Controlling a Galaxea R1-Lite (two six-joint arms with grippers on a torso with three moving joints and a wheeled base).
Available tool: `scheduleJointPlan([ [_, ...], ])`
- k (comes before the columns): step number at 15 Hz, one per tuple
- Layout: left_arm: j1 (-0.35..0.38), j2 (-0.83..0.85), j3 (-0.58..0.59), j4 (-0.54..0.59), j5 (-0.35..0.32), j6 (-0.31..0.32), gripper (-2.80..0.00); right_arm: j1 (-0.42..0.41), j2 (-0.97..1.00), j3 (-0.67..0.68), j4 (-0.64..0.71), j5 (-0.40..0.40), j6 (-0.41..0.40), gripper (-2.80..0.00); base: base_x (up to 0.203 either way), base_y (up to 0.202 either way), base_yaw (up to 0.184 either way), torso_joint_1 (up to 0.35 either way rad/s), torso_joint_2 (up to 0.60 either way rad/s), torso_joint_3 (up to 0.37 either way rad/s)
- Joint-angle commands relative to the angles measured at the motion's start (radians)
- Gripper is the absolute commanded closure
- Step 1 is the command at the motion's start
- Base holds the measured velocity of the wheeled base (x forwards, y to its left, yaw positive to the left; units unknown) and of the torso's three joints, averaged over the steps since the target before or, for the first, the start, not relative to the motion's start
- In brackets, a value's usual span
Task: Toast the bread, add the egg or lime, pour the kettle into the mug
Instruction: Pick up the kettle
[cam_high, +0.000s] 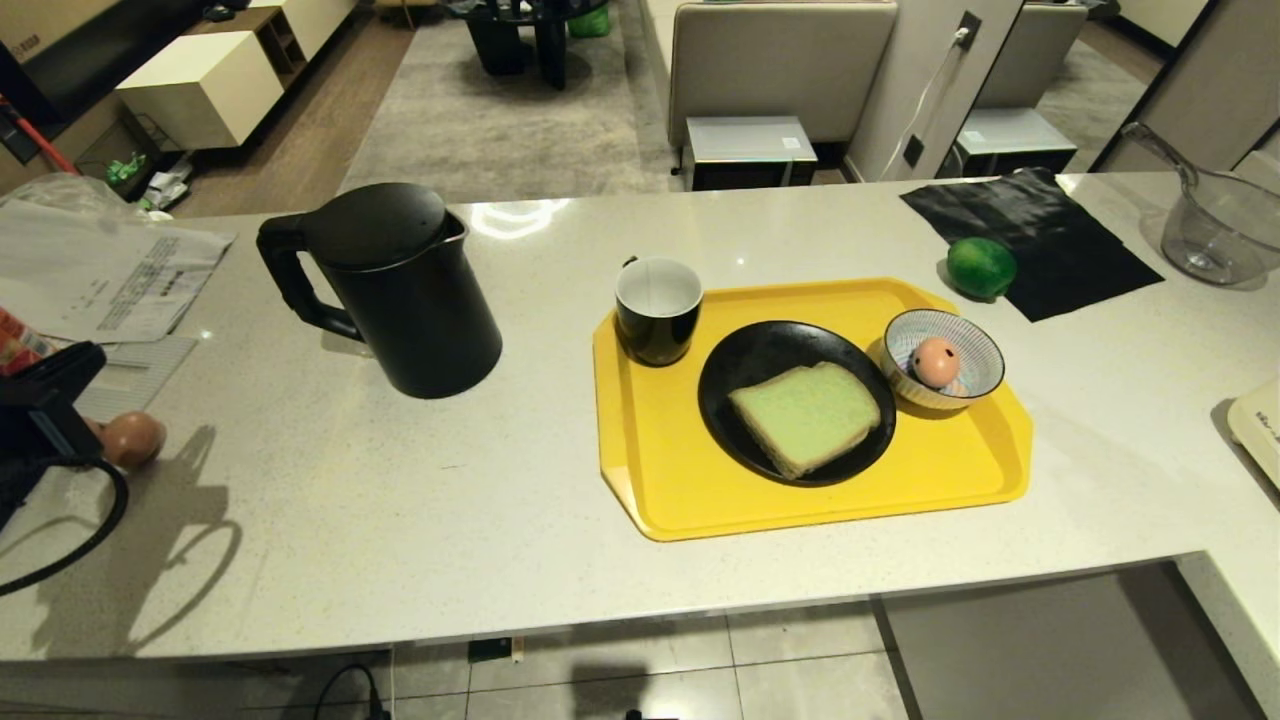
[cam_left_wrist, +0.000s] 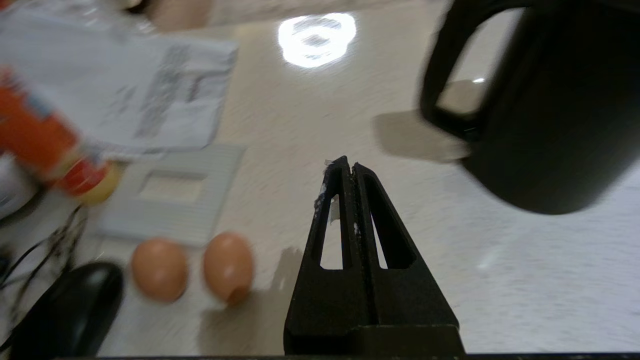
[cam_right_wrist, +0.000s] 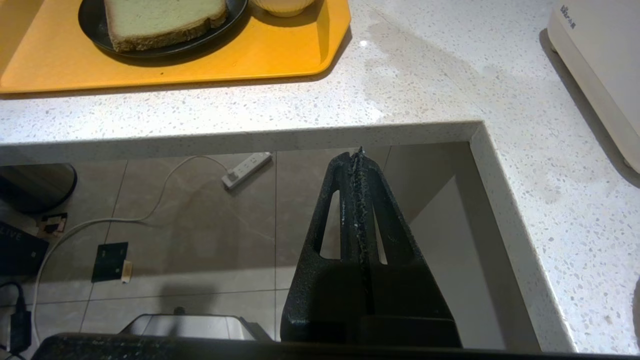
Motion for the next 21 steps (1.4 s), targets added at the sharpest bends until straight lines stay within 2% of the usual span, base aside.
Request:
scheduleJointPlan([
  [1, 0.009, 0.04, 0.034, -0.013, 0.105, 0.007, 0.0, 0.0, 0.002, 0.026, -0.001, 0.0, 0.001, 0.0, 0.0, 0.0, 0.0, 0.0, 0.0, 0.0],
  [4, 0.052, 0.081, 0.036, -0.03, 0.131, 0.013, 0.0, 0.0, 0.002, 0.026, -0.001, 0.0, 0.001, 0.0, 0.0, 0.0, 0.0, 0.0, 0.0, 0.0],
  [8, 0.052, 0.128, 0.034, -0.046, 0.119, -0.065, 0.0, 0.0, 0.002, 0.026, -0.001, 0.0, 0.001, 0.0, 0.0, 0.0, 0.0, 0.0, 0.0, 0.0],
  [10, 0.05, 0.141, 0.042, -0.038, 0.068, -0.073, 0.0, 0.0, 0.002, 0.026, -0.001, 0.0, 0.001, 0.0, 0.0, 0.0, 0.0, 0.0, 0.0, 0.0],
  [15, 0.051, 0.137, 0.08, 0.019, -0.162, -0.066, 0.0, -0.001, 0.002, 0.026, -0.001, 0.0, 0.001, 0.0, 0.0, 0.0, 0.0, 0.0, 0.0, 0.0],
  [21, 0.05, 0.132, 0.105, -0.029, -0.165, -0.073, 0.0, 0.0, 0.002, 0.026, -0.001, 0.0, 0.001, 0.0, 0.0, 0.0, 0.0, 0.0, 0.0, 0.0],
])
